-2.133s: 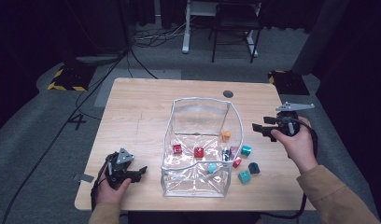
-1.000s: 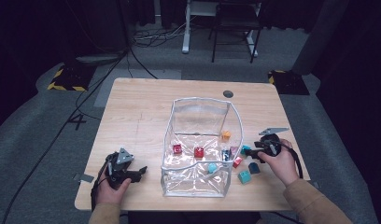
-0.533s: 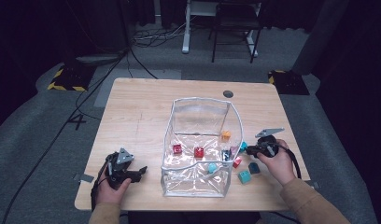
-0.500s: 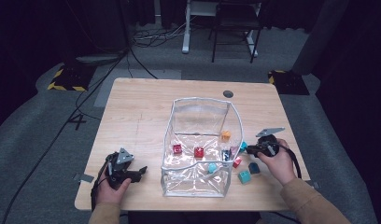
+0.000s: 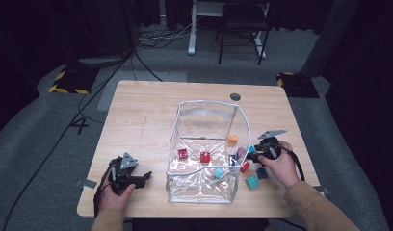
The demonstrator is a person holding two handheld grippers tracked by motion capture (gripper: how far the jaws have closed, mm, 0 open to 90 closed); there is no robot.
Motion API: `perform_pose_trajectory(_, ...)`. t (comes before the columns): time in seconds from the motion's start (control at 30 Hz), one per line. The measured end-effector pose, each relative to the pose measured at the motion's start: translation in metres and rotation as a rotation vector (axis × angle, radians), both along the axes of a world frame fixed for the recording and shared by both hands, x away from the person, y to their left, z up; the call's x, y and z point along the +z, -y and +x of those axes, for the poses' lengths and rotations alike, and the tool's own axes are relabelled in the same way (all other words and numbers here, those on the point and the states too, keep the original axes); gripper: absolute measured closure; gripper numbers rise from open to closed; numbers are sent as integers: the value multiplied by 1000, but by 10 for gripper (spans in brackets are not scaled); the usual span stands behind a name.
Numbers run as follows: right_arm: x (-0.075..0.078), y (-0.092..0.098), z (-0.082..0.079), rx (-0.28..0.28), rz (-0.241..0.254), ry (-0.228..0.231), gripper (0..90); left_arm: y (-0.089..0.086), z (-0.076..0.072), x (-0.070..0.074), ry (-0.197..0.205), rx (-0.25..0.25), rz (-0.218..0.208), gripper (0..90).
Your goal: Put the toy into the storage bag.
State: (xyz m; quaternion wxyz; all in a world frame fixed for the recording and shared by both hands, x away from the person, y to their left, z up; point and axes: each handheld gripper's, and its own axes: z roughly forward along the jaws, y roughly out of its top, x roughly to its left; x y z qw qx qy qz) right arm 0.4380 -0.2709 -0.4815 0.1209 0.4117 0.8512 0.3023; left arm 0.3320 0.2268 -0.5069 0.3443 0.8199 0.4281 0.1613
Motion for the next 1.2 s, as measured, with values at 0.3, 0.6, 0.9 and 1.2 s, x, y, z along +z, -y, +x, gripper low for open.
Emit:
perform_pose_trajectory(0.3,3,0,5,13,-23,11,589,0,0,0,0,0,0,242)
perform_pose_trajectory(0.6,34,6,-2,10,-9,64,589,0,0,0,0,0,0,242)
perform_pose_trajectory(0.9,69,10,-10,13,21,119,589,0,0,0,0,1,0,242)
perform_pose_trajectory(1.2,100,10,-17,15,53,177,589,0,0,0,0,0,0,242)
